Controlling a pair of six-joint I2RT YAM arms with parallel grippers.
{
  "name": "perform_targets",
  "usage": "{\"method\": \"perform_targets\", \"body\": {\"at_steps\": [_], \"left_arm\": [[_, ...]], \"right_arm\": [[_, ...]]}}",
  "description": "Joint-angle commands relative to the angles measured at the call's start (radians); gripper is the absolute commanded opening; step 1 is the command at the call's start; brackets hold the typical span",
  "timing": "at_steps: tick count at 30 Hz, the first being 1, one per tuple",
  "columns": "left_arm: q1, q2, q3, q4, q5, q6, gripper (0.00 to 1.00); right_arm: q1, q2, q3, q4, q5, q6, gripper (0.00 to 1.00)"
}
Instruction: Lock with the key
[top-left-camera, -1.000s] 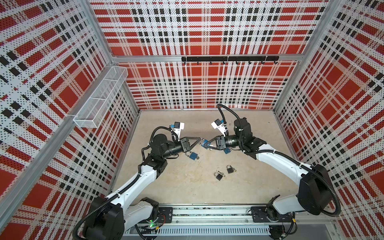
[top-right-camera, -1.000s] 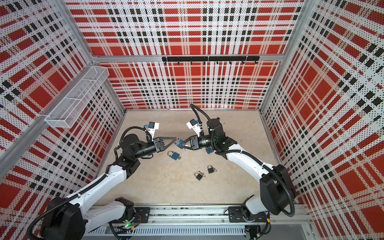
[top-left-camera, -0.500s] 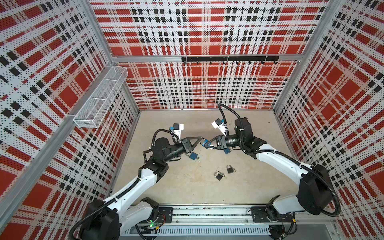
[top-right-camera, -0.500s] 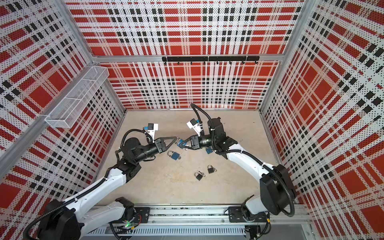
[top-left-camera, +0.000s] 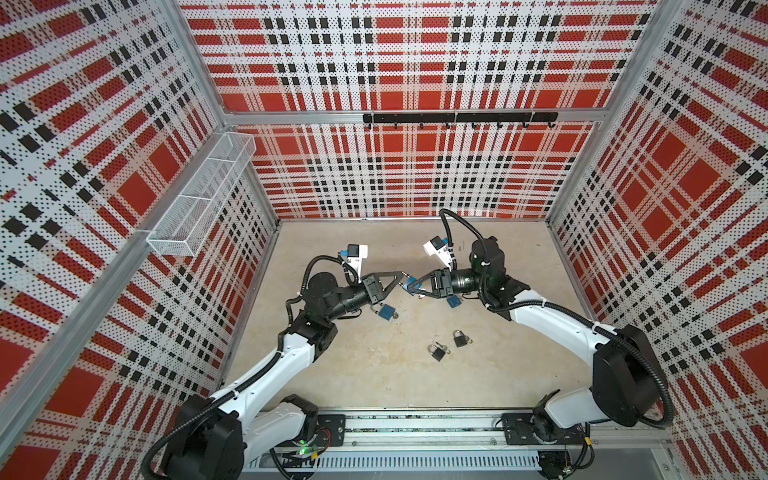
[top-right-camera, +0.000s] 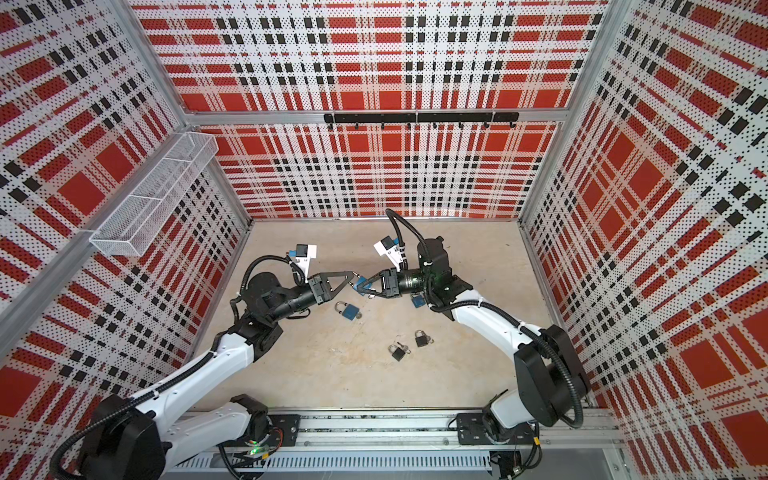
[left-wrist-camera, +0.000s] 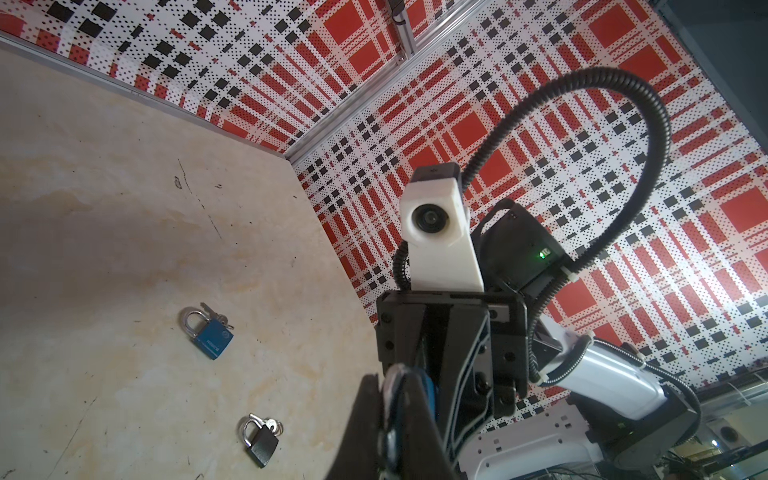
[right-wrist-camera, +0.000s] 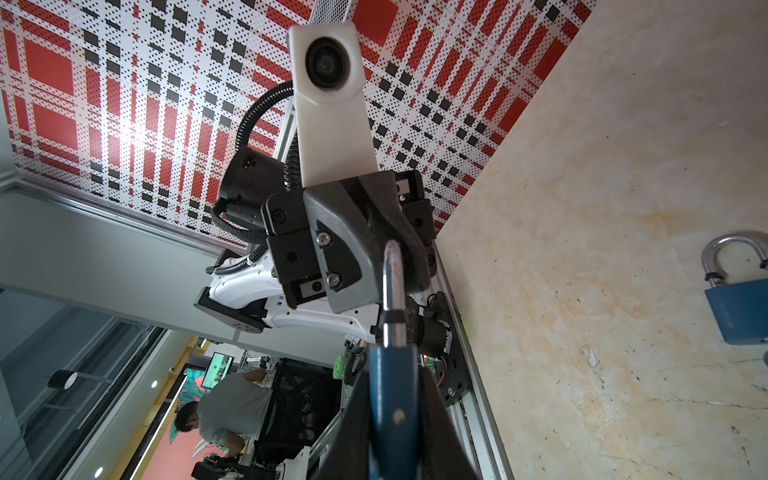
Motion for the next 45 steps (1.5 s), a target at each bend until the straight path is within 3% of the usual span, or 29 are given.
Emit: {"method": "perform_targets", "body": {"at_steps": [1,10,27,30,38,40,42,45], "left_arm": [[-0.082,0.037,-0.043,-0.150,0.076,0.030,0.00],[-0.205,-0.012,-0.142,-0.078,-0.018,-0.055,0.00],[-0.334,-0.016,-0.172,-0.051,-0.096,-0.083,0.00],[-0.315,-0.032,-0.176,-0.047,-0.125,-0.085,0.00],[-0.162,-0.023,-0.101,-0.047,-0.044,-0.087,0.00],[-0.135,-0.013,-0.085,-0.048,-0.029,-0.086,0.00],[-0.111,-0.007,-0.076,-0.049,-0.022,-0.085,0.00],[-0.074,-0.007,-0.064,-0.048,-0.023,-0.083,0.00]], "right_arm": [[0.035,-0.045,0.076,0.136,0.015,-0.065,0.00],[0.022,-0.041,0.076,0.139,0.046,-0.070,0.00],[0.007,-0.036,0.079,0.124,0.051,-0.082,0.00],[0.007,-0.032,0.076,0.125,0.049,-0.079,0.00],[0.011,-0.045,0.058,-0.065,0.103,-0.202,0.00],[0.011,-0.056,0.045,-0.067,0.110,-0.208,0.13],[0.012,-0.065,0.033,-0.066,0.115,-0.212,0.17],[0.011,-0.074,0.017,-0.068,0.117,-0.212,0.33]]}}
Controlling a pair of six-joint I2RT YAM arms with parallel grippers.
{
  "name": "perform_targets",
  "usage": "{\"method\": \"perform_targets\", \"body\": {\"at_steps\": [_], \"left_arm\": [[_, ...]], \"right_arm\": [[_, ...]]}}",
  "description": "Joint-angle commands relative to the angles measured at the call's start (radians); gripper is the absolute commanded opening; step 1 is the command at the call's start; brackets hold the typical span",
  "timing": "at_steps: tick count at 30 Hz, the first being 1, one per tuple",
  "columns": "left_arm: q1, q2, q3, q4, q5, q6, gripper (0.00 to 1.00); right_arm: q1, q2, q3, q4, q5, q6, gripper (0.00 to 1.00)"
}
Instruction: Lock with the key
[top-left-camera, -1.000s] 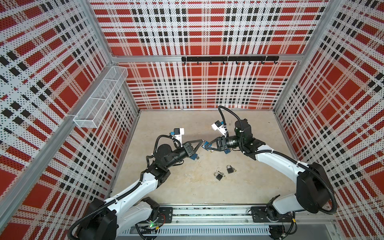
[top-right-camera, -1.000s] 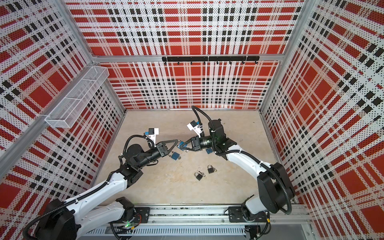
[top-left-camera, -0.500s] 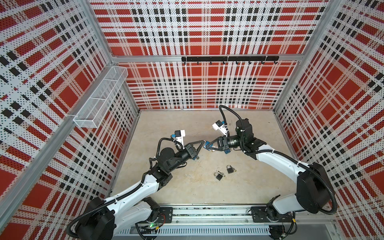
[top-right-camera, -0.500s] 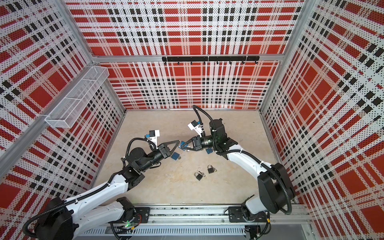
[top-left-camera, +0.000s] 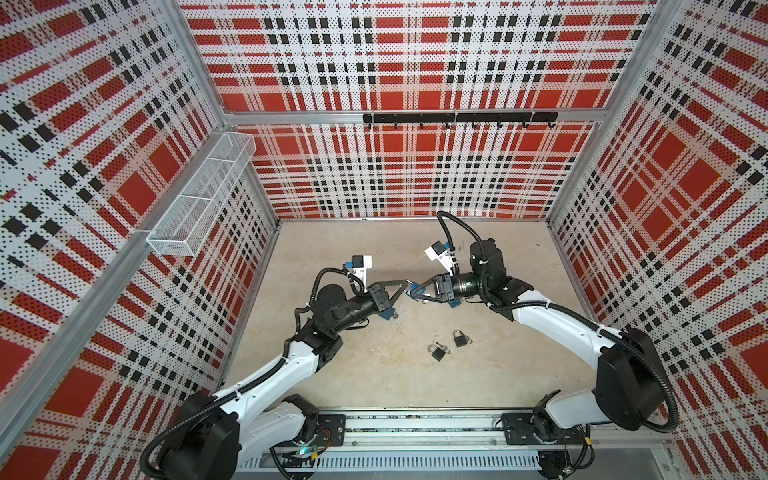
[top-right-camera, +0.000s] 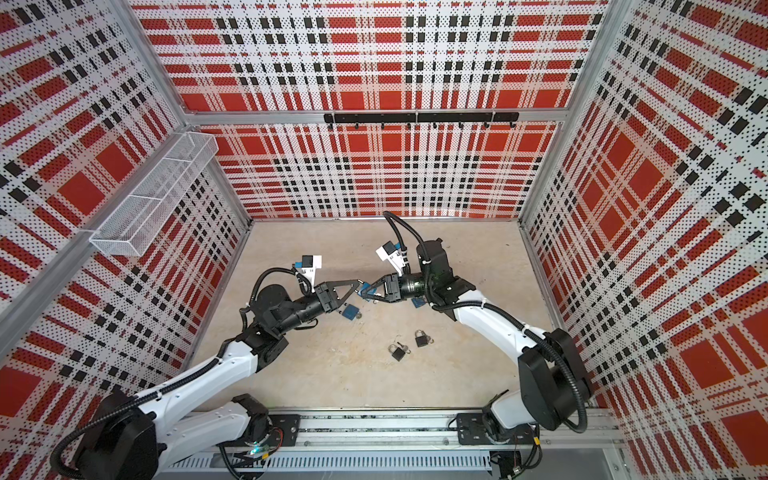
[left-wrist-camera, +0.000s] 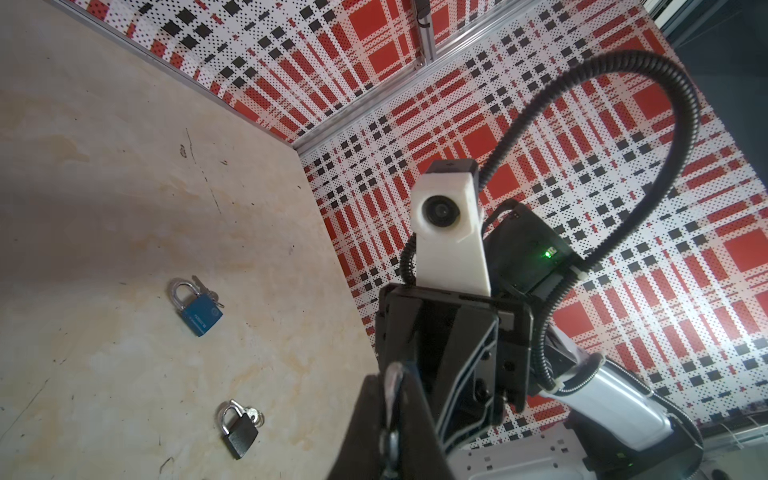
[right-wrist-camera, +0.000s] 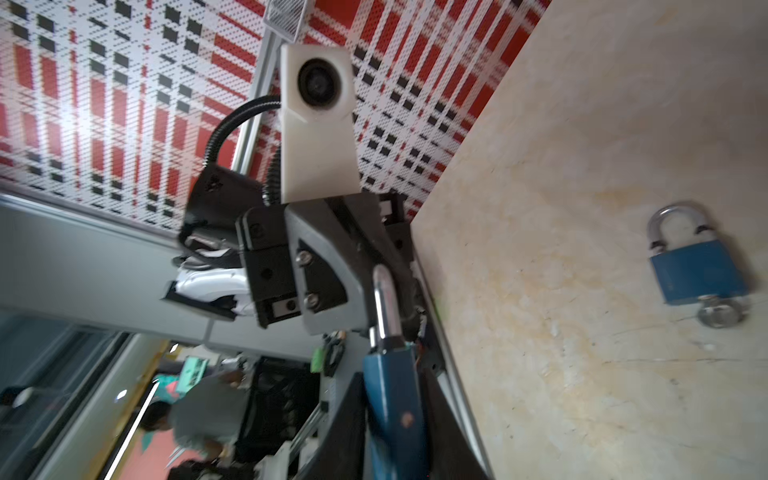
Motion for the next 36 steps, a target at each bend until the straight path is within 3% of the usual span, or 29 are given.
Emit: {"method": "perform_targets", "body": {"at_steps": [1,4,10,36], "left_arm": [[0.027,0.017,0.015,-0.100,0.106,0.015,0.00],[0.064,0.019,0.035,-0.105,0.112,0.023,0.00],[0.113,0.010,0.058,-0.108,0.124,0.018,0.00],[0.149,-0.036,0.078,-0.066,0.056,-0.045,0.00]], "right_arm": [[0.015,-0.051,0.011,0.120,0.056,-0.052,0.37],[0.014,-0.065,-0.009,0.117,0.063,-0.050,0.47],[0.003,-0.100,-0.050,0.118,0.075,-0.046,0.48],[0.001,-0.047,-0.088,0.229,0.043,0.036,0.35]]}}
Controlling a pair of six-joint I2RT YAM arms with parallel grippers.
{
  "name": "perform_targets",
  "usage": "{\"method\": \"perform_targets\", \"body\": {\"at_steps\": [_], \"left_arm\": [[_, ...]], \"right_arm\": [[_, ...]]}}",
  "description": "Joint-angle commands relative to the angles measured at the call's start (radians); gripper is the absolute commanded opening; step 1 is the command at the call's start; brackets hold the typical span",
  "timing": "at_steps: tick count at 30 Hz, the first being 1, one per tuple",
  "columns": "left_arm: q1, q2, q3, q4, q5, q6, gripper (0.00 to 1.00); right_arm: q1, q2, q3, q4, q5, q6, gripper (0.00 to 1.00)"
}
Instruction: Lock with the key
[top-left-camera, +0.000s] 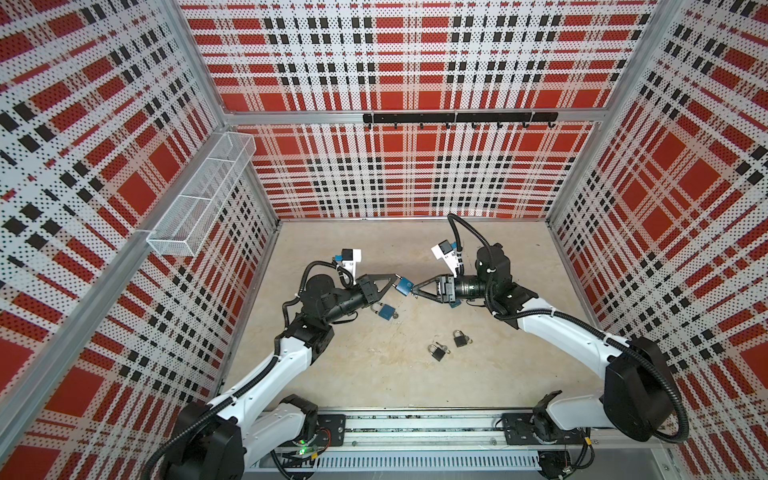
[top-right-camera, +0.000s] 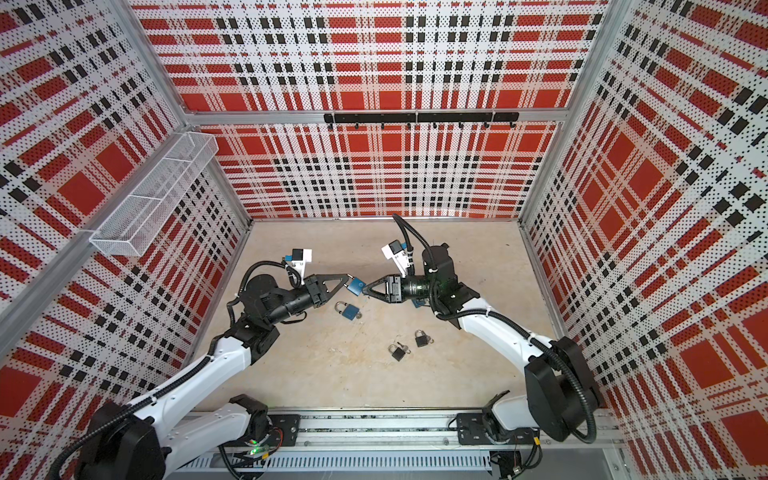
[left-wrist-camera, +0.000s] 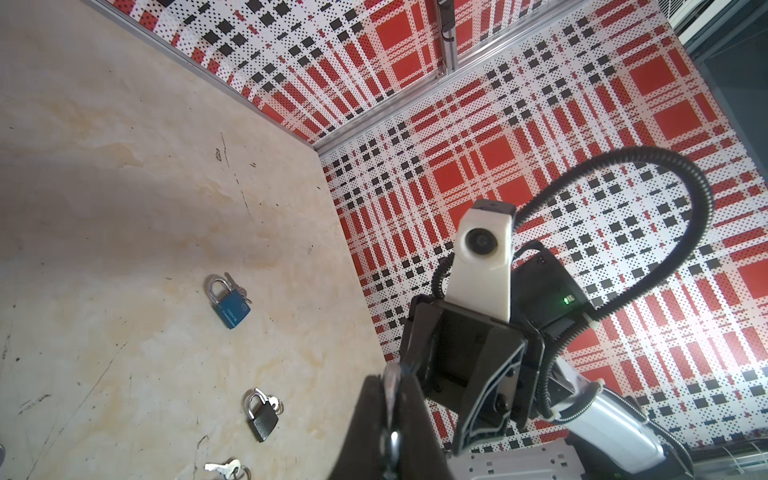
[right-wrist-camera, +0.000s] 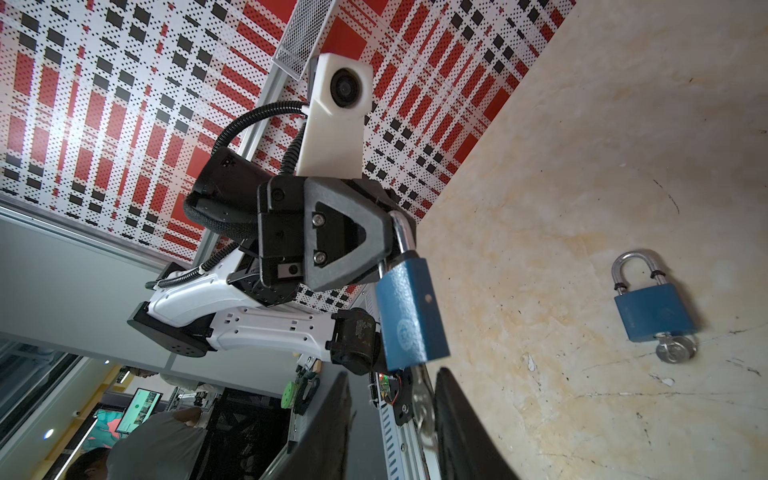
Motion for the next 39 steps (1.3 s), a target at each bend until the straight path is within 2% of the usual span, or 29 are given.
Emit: {"method": "perform_targets", "body": {"at_steps": [1,10,12,15,19,24,33,39], "left_arm": [[0.008,-0.015,0.032,0.052,-0.031,-0.025,0.00],[0.004,-0.013,0.035,0.079,-0.041,-0.043,0.00],[0.004,-0.013,0.033,0.080,-0.043,-0.043,0.00],[0.004,-0.016,0.026,0.084,-0.056,-0.041,0.00],[0.004,-0.009,0.027,0.087,-0.047,-0.043,0.00],[0.019,-0.011,0.023,0.086,-0.045,-0.036,0.00],[0.138,0.002,0.065,0.089,0.006,-0.032,0.00],[0.149,0.035,0.063,0.083,0.042,-0.011,0.00]], "right_arm": [[0.005,0.010,-0.003,0.085,-0.037,0.011,0.35],[0.014,0.031,0.006,0.090,-0.042,0.016,0.28],[0.014,0.030,0.005,0.093,-0.045,0.017,0.21],[0.015,0.031,0.005,0.094,-0.046,0.020,0.18],[0.014,0.030,0.005,0.096,-0.047,0.023,0.00],[0.014,0.028,-0.010,0.122,-0.051,0.045,0.00],[0.004,-0.014,-0.100,0.180,-0.036,0.092,0.00],[-0.014,-0.048,-0.127,0.115,0.000,0.062,0.00]]}}
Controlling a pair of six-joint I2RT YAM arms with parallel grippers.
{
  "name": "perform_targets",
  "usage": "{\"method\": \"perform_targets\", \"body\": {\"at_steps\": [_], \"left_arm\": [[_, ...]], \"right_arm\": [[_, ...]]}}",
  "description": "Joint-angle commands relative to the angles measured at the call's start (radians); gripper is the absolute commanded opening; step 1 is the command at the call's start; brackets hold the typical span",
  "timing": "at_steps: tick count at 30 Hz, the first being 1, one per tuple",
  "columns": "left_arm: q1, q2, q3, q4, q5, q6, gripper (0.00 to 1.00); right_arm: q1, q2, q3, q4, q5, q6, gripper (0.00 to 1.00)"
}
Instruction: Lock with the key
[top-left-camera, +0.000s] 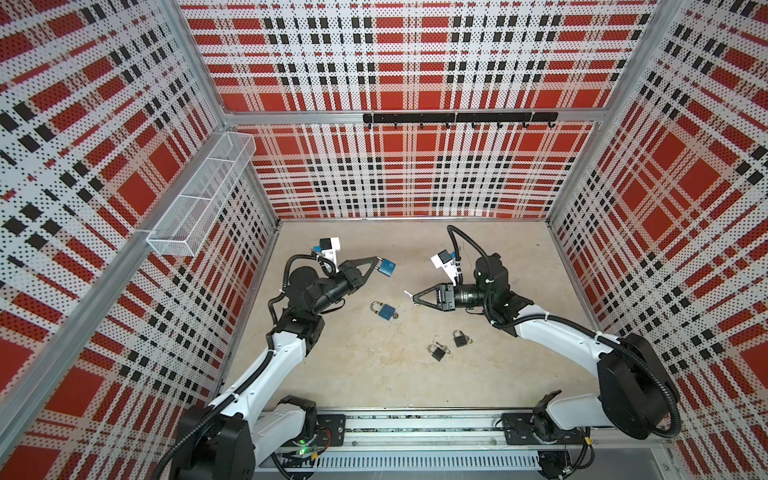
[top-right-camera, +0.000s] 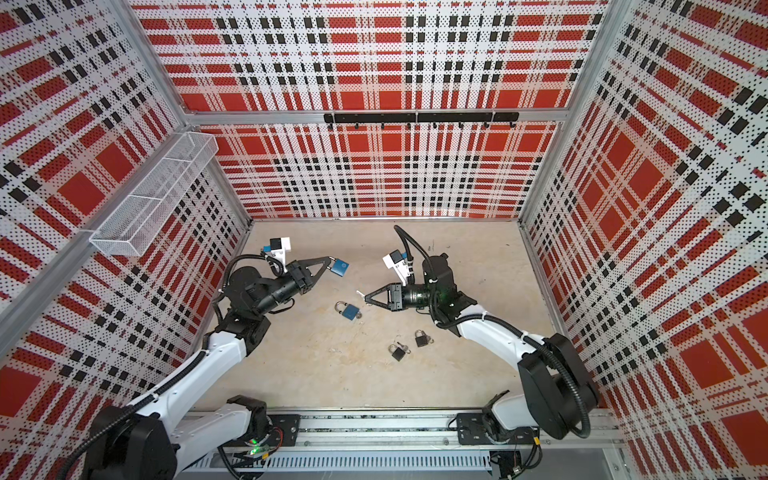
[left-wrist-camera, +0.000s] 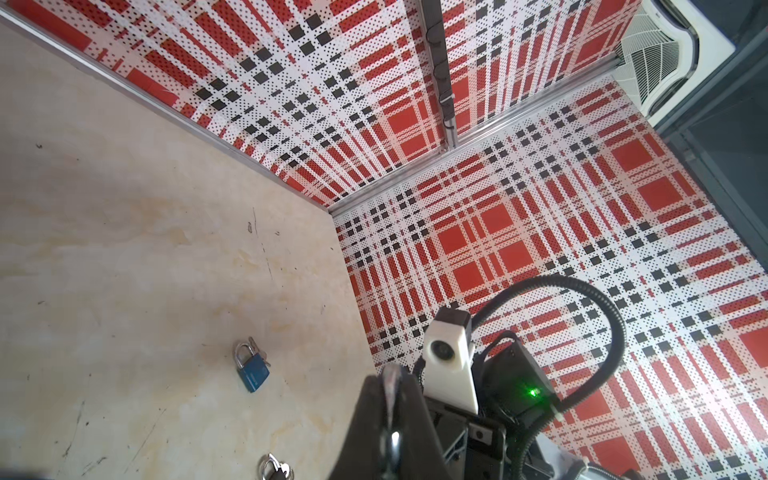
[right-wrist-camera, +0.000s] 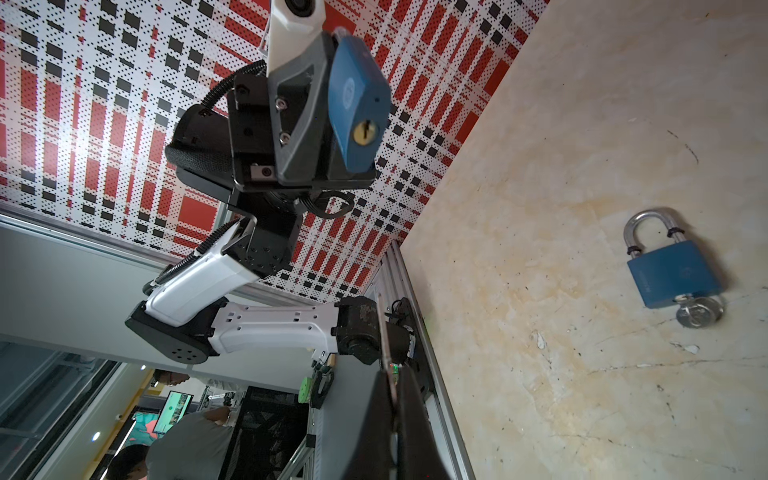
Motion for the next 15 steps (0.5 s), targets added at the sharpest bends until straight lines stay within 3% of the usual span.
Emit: {"method": "perform_targets", "body": {"at_steps": [1,5,10,15], "left_arm": [[-0.004,0.019,0.013,0.025,0.021,0.027,0.00],[-0.049,0.064,0.001,-0.086,0.000,0.127,0.00],[-0.193,0.182,0.030,-0.231,-0.077,0.262,0.00],[-0.301,0.363,0.086,-0.259,-0.102,0.308,0.00]], "right_arm": [[-0.020,-0.058,-0.016,-0.031,0.028,-0.042,0.00],[-0.083,-0.111,-0.045,-0.190,0.115,-0.123,0.00],[-0.132,-0.186,-0.050,-0.454,0.286,-0.276,0.00],[-0.165,-0.254,-0.112,-0.507,0.353,-0.284,0.00]]}}
